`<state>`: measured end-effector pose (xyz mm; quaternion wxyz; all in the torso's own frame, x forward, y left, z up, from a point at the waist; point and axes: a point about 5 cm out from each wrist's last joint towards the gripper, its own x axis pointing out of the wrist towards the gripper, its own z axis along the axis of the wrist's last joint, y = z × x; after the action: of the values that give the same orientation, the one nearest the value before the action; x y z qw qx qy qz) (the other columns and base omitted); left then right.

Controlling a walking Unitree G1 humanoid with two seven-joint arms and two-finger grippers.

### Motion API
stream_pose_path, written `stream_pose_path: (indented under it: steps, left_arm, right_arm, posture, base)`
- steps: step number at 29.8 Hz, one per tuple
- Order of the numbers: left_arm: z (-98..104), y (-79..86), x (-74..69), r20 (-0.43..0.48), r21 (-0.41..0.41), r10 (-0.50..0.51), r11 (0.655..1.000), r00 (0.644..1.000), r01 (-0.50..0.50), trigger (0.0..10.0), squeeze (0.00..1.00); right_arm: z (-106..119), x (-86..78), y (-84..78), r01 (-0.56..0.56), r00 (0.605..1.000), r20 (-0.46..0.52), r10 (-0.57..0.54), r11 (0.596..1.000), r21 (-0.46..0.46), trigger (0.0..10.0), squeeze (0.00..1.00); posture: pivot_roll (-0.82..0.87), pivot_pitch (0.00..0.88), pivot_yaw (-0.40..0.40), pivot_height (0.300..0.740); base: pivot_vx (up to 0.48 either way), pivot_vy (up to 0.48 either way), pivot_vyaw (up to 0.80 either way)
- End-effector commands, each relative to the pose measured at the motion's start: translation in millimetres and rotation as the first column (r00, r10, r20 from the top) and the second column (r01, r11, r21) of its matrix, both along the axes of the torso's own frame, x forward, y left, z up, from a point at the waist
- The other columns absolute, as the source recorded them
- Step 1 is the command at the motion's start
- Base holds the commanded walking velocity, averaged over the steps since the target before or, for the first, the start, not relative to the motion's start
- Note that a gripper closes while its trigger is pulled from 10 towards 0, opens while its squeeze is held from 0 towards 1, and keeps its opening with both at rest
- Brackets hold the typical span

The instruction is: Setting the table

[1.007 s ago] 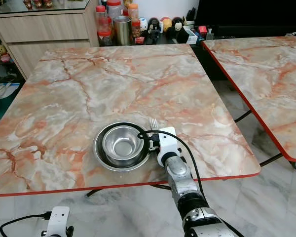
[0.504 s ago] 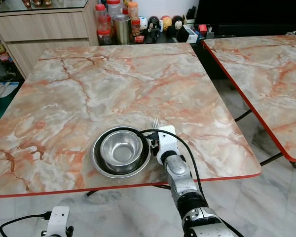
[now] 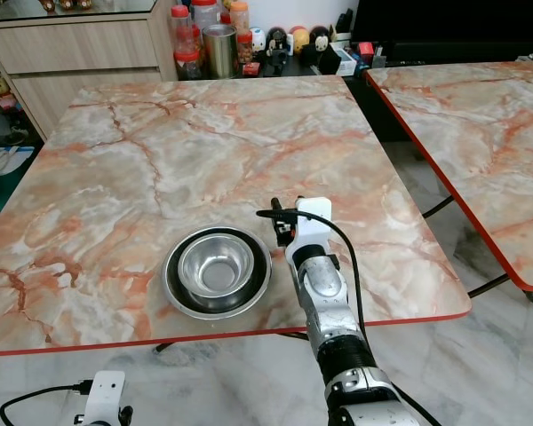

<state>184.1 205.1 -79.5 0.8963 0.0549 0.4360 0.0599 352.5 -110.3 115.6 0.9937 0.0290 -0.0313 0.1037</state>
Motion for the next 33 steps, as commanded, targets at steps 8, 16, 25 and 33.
stream_pose_path:
  steps: [8,16,25,33]
  left_arm:
    - [0,-0.2,-1.0,0.011,0.005,-0.012,1.000,1.000,0.012,10.0,0.00]
    - [0,-1.8,-0.5,0.013,0.022,-0.029,0.999,0.999,0.028,10.0,0.00]
    - [-1,0.1,-2.6,0.006,0.025,-0.022,0.999,1.000,0.021,10.0,0.00]
    - [-1,-0.3,-3.1,0.003,0.023,-0.022,1.000,1.000,0.022,10.0,0.00]
  right_arm:
    - [67,0.9,0.2,0.017,0.946,0.324,-0.022,1.000,0.018,10.0,0.00]
    - [66,-1.7,2.9,0.011,0.949,0.315,-0.017,1.000,0.022,10.0,0.00]
    - [74,-1.8,1.2,0.015,0.942,0.334,-0.022,1.000,0.022,10.0,0.00]
    - [74,-2.4,1.1,0.016,0.944,0.330,-0.022,1.000,0.019,10.0,0.00]
  posture:
    - [0.00,0.080,0.010,0.740]
    - [0.00,0.082,0.008,0.740]
    - [0.00,0.085,0.005,0.740]
    - [0.00,0.087,0.007,0.740]
  base:
    - [0.000,0.000,0.00]
    - [0.000,-0.085,0.00]
    - [0.000,-0.344,0.00]
    - [0.000,-0.342,0.00]
